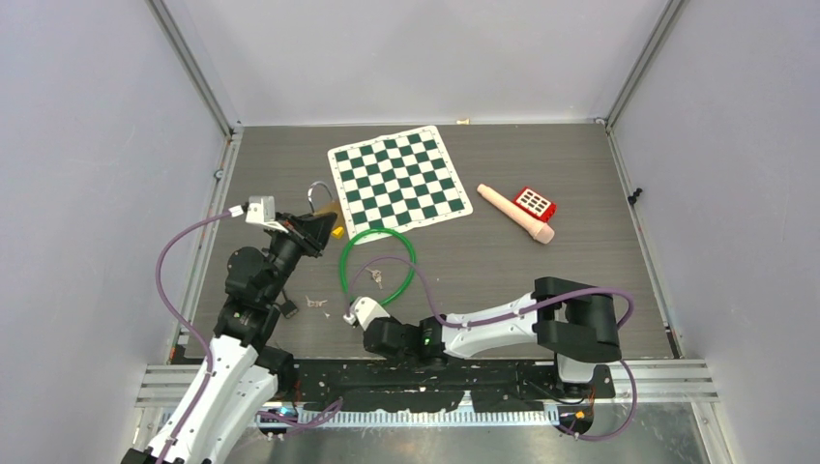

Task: Lock with the key
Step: Move the key to the center of the board.

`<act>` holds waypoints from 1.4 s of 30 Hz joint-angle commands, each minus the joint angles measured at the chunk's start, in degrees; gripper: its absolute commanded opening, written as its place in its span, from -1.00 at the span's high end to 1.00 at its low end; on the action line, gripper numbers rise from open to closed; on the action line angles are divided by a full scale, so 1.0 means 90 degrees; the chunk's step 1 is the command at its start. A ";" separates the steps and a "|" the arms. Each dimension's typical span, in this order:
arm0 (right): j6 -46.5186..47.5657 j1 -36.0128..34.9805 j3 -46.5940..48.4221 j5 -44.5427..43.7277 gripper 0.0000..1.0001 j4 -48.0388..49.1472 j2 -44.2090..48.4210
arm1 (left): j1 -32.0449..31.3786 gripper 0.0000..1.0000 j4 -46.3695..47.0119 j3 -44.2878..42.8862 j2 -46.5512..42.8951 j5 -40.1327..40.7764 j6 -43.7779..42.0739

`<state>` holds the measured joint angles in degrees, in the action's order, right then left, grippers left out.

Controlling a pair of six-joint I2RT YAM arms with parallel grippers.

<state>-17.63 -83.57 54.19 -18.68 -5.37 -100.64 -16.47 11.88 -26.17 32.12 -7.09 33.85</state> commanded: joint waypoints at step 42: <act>-0.1213 0.0294 0.0830 -0.1620 0.73 -0.1481 -0.0325 | -0.0001 1.00 -0.0477 -0.0436 -0.0470 0.1102 -0.0625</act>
<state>-25.65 -82.17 64.07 -28.84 -14.46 -107.42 -16.49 -0.45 -27.09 27.59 6.63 26.98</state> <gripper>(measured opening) 0.154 0.152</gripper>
